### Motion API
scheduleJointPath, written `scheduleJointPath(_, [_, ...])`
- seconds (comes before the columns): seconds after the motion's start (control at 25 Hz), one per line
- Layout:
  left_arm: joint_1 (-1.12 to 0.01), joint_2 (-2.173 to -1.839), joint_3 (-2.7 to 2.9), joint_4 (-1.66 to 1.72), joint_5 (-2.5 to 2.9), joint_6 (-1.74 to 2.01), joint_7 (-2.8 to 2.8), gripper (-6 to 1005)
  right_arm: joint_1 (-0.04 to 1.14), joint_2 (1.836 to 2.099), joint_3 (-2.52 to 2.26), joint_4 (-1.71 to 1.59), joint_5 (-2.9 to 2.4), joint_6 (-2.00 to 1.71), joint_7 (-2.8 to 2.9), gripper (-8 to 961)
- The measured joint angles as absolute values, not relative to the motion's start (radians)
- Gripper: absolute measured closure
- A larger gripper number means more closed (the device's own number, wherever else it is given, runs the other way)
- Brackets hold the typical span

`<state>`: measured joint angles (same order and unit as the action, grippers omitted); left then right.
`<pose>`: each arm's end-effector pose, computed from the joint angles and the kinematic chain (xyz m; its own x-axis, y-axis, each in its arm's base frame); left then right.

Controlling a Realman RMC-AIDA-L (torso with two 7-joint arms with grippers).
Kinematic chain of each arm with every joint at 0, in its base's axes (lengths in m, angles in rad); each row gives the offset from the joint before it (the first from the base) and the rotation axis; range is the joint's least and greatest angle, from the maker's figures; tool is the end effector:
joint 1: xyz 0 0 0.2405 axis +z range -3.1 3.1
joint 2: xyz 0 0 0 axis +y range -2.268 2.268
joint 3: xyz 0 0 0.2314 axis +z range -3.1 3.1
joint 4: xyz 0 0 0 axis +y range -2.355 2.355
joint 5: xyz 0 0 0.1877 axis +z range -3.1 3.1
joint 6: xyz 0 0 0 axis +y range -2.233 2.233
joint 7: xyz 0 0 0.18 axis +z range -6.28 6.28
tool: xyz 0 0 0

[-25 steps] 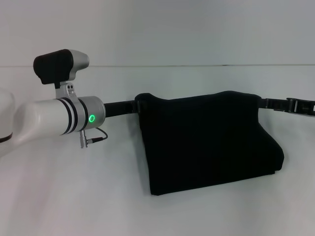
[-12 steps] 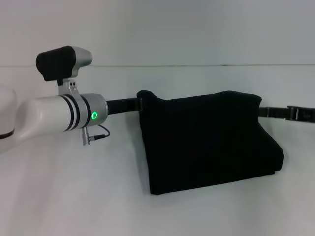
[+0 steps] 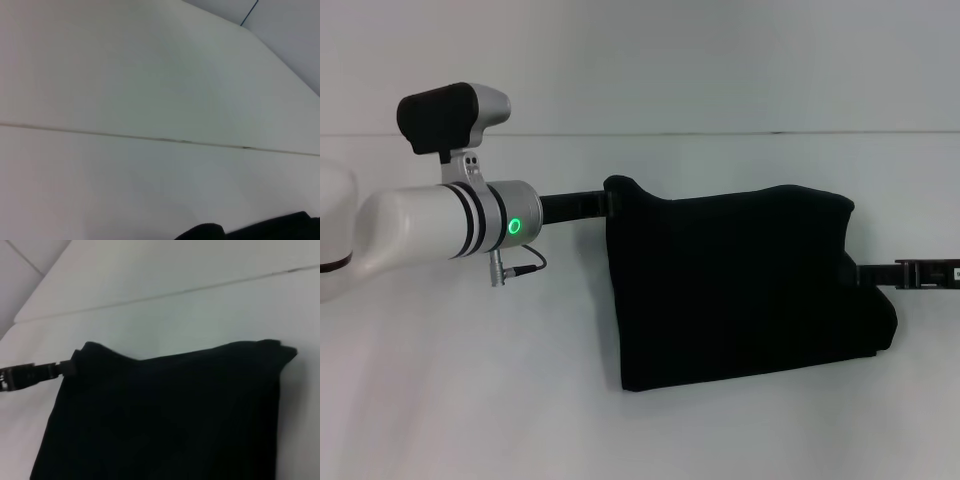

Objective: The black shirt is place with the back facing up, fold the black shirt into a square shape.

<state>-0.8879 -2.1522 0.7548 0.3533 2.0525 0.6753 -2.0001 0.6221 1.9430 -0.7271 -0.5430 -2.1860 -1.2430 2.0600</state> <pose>-0.1959 0.4261 -0.0833 0.4283 0.6994 0.5723 0.9036 -0.3350 -0.2668 0.2778 0.3621 0.0049 0.4251 -0.8039 -0.4160 -0.9050 -0.3856 -0.1797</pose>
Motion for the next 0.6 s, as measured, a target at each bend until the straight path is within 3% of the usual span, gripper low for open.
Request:
scheduleJointPath(0.24, [-0.888,-2.152,0.753,0.353,2.053,0.673,-2.000,979,0.617,1.930,-0.727,-0.537,-2.190,-1.295,2.060,269])
scheduleJointPath(0.44, [-0.888,-2.152,0.753,0.354,2.052,0.672,-2.000,973,0.604,1.916,-0.721,-0.528,-2.192,-1.310,2.071,334])
scheduleJointPath(0.6, [-0.888,-2.151,0.752,0.355,2.052,0.670,-2.000,969,0.589,1.910,-0.719,-0.528,-2.192,-1.319,2.068,442])
